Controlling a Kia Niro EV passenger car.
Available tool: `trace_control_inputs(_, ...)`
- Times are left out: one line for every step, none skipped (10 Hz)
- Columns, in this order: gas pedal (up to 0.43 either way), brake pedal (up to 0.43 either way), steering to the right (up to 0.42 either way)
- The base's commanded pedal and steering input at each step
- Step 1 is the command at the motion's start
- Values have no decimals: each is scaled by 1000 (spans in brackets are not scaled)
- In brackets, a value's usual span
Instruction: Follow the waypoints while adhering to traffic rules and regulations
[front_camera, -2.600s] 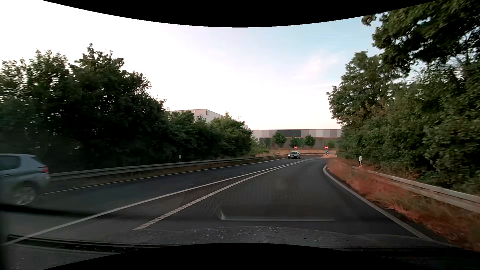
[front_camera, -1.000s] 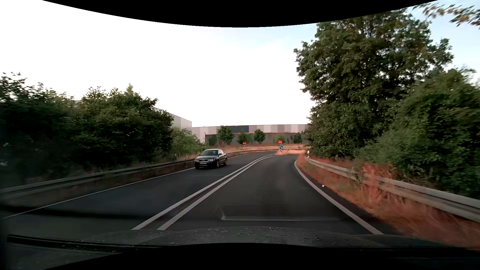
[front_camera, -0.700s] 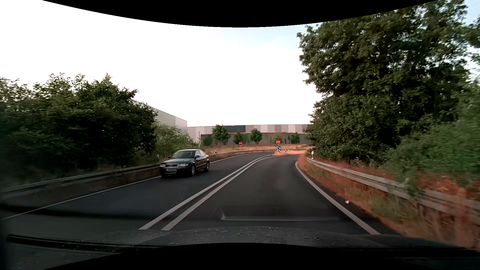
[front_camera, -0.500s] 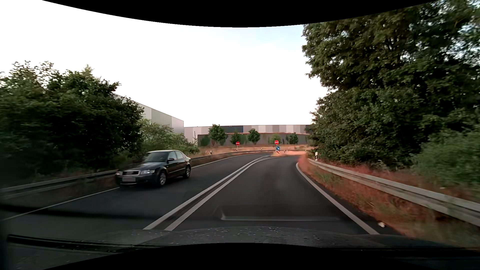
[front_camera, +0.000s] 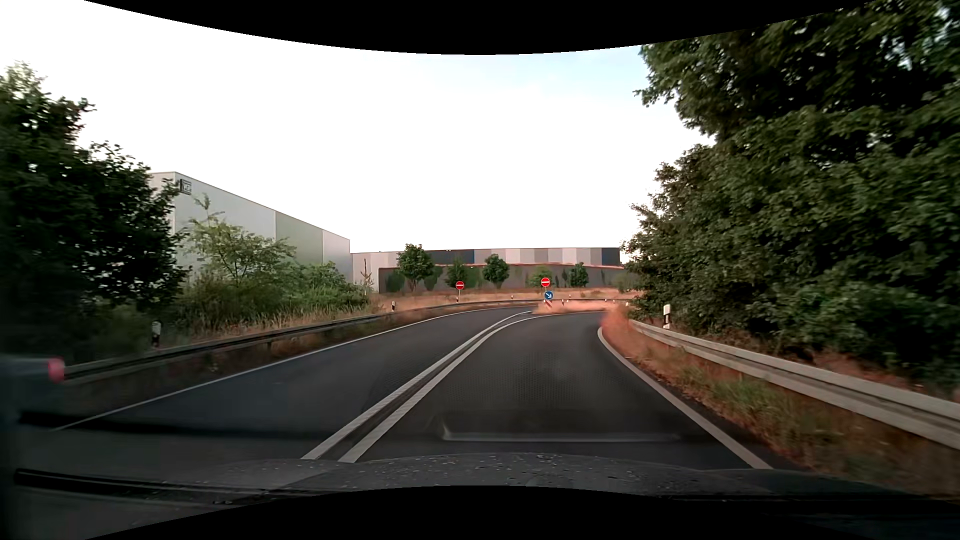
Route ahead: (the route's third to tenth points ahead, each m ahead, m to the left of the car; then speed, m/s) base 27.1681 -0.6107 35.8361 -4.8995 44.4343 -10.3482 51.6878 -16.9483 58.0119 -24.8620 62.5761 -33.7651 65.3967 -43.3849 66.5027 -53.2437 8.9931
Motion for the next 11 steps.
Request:
trace_control_inputs(0,0,21)
trace_control_inputs(0,0,18)
trace_control_inputs(0,0,17)
trace_control_inputs(0,0,17)
trace_control_inputs(0,0,17)
trace_control_inputs(0,0,18)
trace_control_inputs(0,0,18)
trace_control_inputs(0,0,19)
trace_control_inputs(0,0,21)
trace_control_inputs(0,0,24)
trace_control_inputs(0,0,25)
